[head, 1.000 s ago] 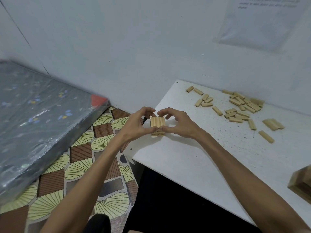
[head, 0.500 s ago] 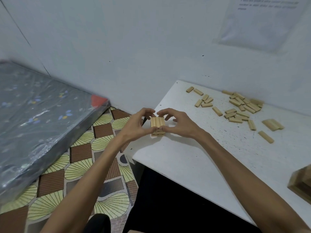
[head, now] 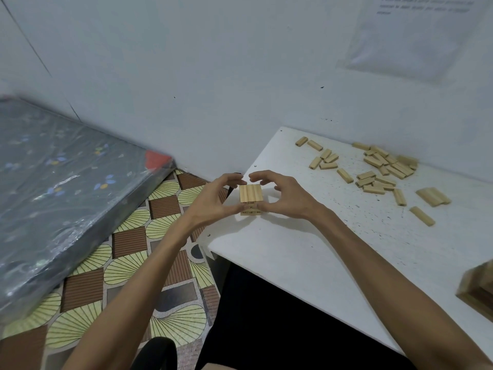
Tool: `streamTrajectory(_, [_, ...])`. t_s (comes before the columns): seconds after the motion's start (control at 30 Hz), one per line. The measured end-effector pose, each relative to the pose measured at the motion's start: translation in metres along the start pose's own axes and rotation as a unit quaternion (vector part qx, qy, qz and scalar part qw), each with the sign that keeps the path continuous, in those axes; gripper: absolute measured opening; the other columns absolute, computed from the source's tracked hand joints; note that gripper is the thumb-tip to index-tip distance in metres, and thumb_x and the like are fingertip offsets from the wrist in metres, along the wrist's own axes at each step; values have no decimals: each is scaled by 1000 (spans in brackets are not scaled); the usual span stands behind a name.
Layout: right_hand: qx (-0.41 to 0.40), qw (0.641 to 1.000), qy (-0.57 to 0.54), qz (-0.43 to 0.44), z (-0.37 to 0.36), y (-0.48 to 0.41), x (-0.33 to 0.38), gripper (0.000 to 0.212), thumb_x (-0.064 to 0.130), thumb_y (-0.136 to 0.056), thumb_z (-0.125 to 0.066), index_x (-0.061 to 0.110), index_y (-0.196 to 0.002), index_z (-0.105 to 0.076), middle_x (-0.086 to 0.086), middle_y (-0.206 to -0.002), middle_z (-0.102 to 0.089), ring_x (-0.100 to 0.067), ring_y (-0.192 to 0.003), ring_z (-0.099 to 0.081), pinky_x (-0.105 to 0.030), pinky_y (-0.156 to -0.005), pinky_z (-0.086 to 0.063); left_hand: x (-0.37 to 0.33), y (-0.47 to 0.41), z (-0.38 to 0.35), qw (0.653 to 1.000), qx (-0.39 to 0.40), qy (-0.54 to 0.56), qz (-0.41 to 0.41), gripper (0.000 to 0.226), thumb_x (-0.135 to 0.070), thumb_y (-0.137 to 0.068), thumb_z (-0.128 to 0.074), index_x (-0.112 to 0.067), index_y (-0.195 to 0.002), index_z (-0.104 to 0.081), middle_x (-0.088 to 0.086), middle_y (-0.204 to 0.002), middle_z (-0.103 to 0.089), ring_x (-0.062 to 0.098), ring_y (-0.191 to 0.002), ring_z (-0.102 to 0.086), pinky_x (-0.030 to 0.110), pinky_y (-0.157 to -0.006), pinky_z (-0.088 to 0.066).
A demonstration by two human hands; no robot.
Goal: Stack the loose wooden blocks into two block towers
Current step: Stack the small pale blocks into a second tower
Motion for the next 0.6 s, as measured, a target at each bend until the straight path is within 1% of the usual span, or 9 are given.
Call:
streamTrajectory(0.07, [-2,1000,0,3,0,-1,0,67,37,-80,-88,36,-139,-57,24,-132,-61,0,-124,-56,-26,-98,-45,1,-1,-1,1000,-3,3,3,75,-33,-79,-89,-22,-143,-53,-18,-129,-66,-1,-122,-59,19,-103,-41])
streamTrajectory(0.2, [-2,1000,1,2,0,-1,-2,67,32,-80,-89,35,-139,-57,23,-128,-64,-2,-123,-57,-27,-99,-45,2,-3,-2,1000,-6,4,9,76,-31,-76,-91,-23,-142,-55,-17,-127,-68,-1,-122,-60,16,-103,-41])
streamTrajectory(0.3, [-5,1000,0,5,-1,0,-3,66,30,-81,-89,34,-139,-57,21,-126,-65,-4,-122,-58,-26,-99,-46,3,-4,-2,1000,-11,3,9,74,-28,-77,-91,-22,-141,-56,-16,-124,-69,-5,-119,-60,5,-98,-37])
streamTrajectory(0.37, [-8,1000,-4,4,-1,0,-3,65,29,-81,-89,33,-138,-58,21,-125,-66,-4,-121,-59,-25,-99,-46,3,-4,-1,1000,-15,-1,9,73,-27,-77,-91,-21,-141,-57,-15,-123,-70,-9,-117,-59,1,-95,-36])
streamTrajectory(0.5, [-13,1000,-1,-1,-2,0,-3,64,29,-81,-89,34,-137,-58,21,-124,-66,-4,-118,-60,-28,-98,-49,2,-4,-1,1000,-18,-4,10,72,-28,-77,-91,-22,-140,-57,-14,-122,-71,-9,-115,-60,0,-95,-36])
streamTrajectory(0.6, [-13,1000,-2,-4,-2,0,-3,64,29,-81,-89,35,-137,-58,22,-124,-66,-3,-116,-61,-30,-97,-51,1,-4,-1,1000,-16,2,9,72,-29,-77,-90,-24,-140,-57,-14,-122,-72,-4,-115,-62,7,-98,-40])
Point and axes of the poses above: each hand's wrist, its own y-axis away from the middle knuckle, its own z-axis out of the back of the hand, x = y × z, the point moved 3 cm from there along -y, towards the middle knuckle
